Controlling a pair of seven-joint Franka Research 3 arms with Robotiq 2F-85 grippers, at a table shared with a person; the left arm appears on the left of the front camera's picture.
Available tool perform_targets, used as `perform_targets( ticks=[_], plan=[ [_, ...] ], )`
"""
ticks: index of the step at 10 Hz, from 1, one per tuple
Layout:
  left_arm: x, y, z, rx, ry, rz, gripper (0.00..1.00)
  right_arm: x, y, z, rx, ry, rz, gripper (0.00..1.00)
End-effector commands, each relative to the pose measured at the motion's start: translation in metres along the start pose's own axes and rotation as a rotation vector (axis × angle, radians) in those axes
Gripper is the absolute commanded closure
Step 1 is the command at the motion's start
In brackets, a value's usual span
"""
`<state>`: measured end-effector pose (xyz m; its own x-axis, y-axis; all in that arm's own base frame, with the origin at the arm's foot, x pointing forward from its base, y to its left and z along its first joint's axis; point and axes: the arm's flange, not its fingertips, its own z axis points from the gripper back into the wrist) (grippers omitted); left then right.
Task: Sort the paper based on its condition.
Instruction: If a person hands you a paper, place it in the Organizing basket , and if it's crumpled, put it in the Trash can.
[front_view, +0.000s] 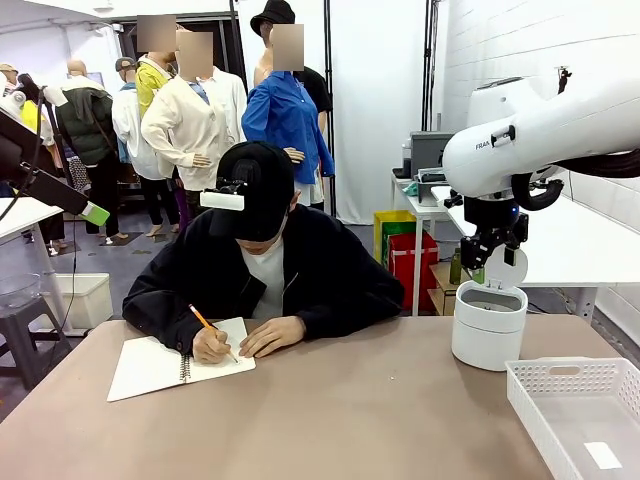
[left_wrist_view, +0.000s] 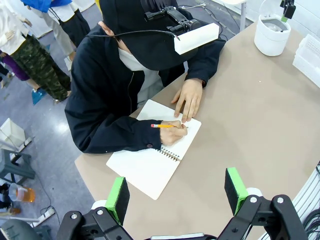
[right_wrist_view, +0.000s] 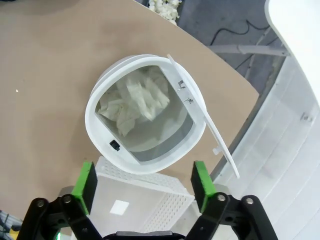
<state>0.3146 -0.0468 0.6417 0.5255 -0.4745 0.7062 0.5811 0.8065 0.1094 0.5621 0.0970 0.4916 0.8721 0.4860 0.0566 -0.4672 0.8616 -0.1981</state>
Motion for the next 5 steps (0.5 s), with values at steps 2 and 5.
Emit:
perform_targets(
  ticks=[2,5],
  plan=[
    [0.001,0.000,-0.001,-0.002,-0.014,0.003,0.00,0.000,0.002,0.001,0.006,-0.002,-0.003,0.00],
    [0.001,0.000,-0.001,-0.002,-0.014,0.003,0.00,-0.004,0.030,0.014,0.033,-0.051,0.110,0.00]
  ],
)
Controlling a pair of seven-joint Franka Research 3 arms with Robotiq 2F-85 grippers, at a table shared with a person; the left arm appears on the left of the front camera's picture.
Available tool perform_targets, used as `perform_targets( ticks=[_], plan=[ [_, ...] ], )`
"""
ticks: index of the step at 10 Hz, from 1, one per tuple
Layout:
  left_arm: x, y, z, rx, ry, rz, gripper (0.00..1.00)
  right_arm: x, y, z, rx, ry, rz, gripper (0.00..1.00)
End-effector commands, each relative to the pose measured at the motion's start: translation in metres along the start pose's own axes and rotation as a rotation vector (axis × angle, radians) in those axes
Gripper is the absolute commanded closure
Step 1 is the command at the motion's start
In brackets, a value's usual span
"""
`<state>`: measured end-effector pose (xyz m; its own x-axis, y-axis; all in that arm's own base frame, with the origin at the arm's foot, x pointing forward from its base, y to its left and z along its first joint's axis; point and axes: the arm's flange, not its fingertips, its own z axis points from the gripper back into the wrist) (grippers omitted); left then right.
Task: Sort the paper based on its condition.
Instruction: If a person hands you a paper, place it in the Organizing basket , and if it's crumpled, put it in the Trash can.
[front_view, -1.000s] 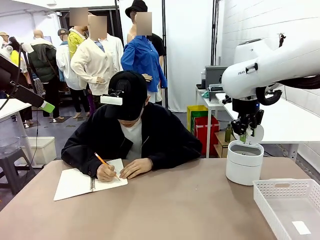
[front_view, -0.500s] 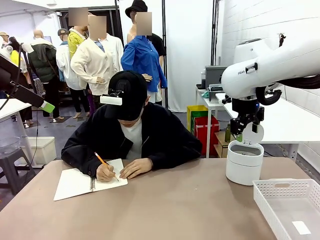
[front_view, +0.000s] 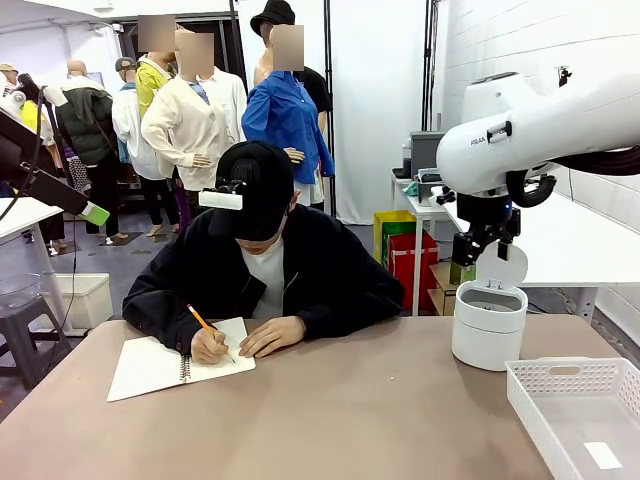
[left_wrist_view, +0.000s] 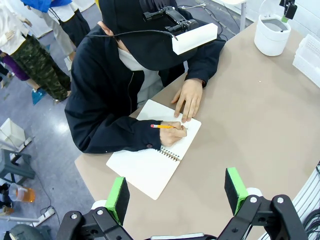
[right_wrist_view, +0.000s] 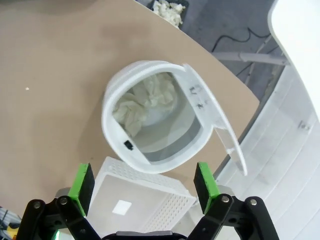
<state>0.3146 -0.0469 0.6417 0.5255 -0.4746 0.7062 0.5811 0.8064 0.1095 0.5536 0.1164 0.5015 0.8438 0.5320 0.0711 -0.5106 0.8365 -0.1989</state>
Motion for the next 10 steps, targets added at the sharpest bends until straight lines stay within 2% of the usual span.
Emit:
perform_targets(
  ticks=[1,10],
  plan=[
    [0.0006,0.0002,-0.0013,-0.002,-0.014,0.004,0.00,-0.0020,-0.0107,-0.0064,-0.002,0.011,-0.033,0.00],
    [0.0006,0.0002,-0.0013,-0.002,-0.014,0.004,0.00,-0.0020,-0.0107,-0.0064,-0.002,0.011,-0.033,0.00]
  ],
)
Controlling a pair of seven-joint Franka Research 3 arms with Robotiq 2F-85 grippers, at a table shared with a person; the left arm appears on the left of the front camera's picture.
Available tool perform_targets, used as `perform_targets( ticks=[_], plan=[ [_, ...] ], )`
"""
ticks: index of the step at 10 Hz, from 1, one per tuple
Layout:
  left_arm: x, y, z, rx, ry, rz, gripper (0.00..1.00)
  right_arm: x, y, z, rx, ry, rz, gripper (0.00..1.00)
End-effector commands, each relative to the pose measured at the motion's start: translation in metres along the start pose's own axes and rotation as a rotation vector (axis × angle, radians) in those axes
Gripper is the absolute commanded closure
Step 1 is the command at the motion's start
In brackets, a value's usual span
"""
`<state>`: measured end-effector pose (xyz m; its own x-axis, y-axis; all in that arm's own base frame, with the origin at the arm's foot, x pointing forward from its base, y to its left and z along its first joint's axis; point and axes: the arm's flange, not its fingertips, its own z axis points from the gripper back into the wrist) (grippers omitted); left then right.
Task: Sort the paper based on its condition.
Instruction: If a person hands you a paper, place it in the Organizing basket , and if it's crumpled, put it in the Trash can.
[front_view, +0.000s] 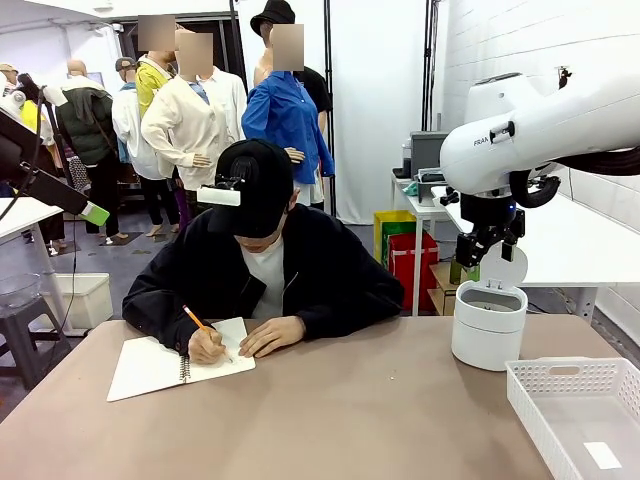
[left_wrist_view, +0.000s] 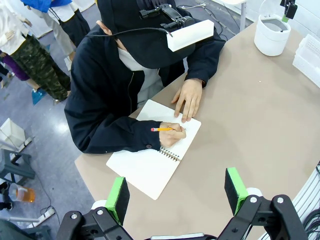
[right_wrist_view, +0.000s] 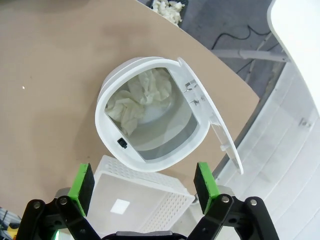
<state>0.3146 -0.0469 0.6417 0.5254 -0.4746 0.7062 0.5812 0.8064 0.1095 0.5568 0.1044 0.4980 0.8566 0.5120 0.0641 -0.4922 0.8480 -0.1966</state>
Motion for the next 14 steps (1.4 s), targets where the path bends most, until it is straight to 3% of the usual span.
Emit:
perform_targets(
  ticks=[1,4,7,11,12,14],
  plan=[
    [0.001,0.000,-0.001,-0.002,-0.014,0.004,0.00,0.000,0.000,0.000,0.000,0.000,0.000,0.00],
    [0.001,0.000,-0.001,-0.002,-0.014,0.004,0.00,-0.049,0.046,0.060,0.152,-0.261,0.126,0.00],
    [0.001,0.000,-0.001,-0.002,-0.014,0.004,0.00,-0.049,0.079,0.105,0.237,-0.396,0.220,0.00],
    [0.001,0.000,-0.001,-0.002,-0.014,0.004,0.00,-0.058,0.128,0.138,0.293,-0.711,0.337,0.00],
    [0.001,0.000,-0.001,-0.002,-0.014,0.004,0.00,-0.062,0.136,0.146,0.319,-0.762,0.351,0.00],
    [0.001,0.000,-0.001,-0.002,-0.014,0.004,0.00,-0.057,0.142,0.162,0.384,-0.751,0.370,0.00]
  ],
)
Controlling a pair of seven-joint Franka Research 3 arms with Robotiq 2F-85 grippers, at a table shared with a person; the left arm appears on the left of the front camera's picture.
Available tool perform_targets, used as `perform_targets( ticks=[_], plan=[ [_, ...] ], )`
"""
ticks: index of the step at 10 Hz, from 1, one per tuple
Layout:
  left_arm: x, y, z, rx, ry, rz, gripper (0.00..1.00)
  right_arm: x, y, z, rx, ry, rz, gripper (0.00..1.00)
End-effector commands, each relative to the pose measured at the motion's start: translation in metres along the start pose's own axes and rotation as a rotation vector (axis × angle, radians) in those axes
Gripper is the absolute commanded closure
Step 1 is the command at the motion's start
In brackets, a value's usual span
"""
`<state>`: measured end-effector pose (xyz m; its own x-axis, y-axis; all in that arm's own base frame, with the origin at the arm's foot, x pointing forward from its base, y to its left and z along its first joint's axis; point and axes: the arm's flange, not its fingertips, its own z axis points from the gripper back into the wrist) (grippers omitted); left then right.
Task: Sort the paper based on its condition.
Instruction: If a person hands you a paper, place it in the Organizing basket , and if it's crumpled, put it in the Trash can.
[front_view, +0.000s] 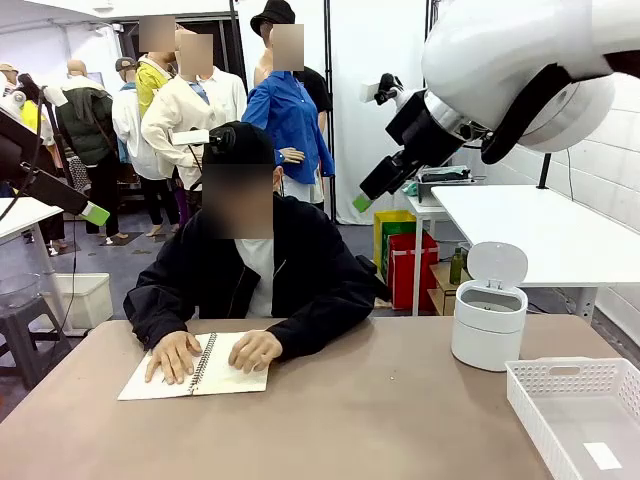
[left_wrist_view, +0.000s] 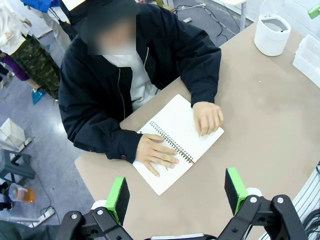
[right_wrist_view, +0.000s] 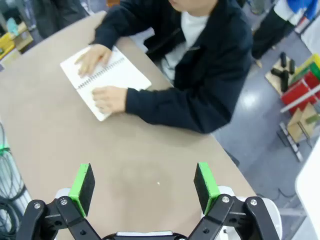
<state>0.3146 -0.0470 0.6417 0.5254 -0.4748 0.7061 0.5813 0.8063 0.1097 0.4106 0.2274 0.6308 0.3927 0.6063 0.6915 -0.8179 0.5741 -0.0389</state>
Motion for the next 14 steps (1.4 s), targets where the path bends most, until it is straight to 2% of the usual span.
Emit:
perform_targets(
  ticks=[1,6,14],
  plan=[
    [0.001,0.000,-0.001,-0.002,-0.014,0.004,0.00,-0.004,-0.007,0.003,0.075,-0.025,0.022,0.00],
    [0.001,0.000,-0.001,-0.002,-0.014,0.004,0.00,0.018,-0.007,0.001,0.079,-0.031,0.024,0.00],
    [0.001,0.000,-0.001,-0.002,-0.014,0.004,0.00,0.017,-0.004,0.004,0.045,-0.015,0.008,0.00]
  ],
)
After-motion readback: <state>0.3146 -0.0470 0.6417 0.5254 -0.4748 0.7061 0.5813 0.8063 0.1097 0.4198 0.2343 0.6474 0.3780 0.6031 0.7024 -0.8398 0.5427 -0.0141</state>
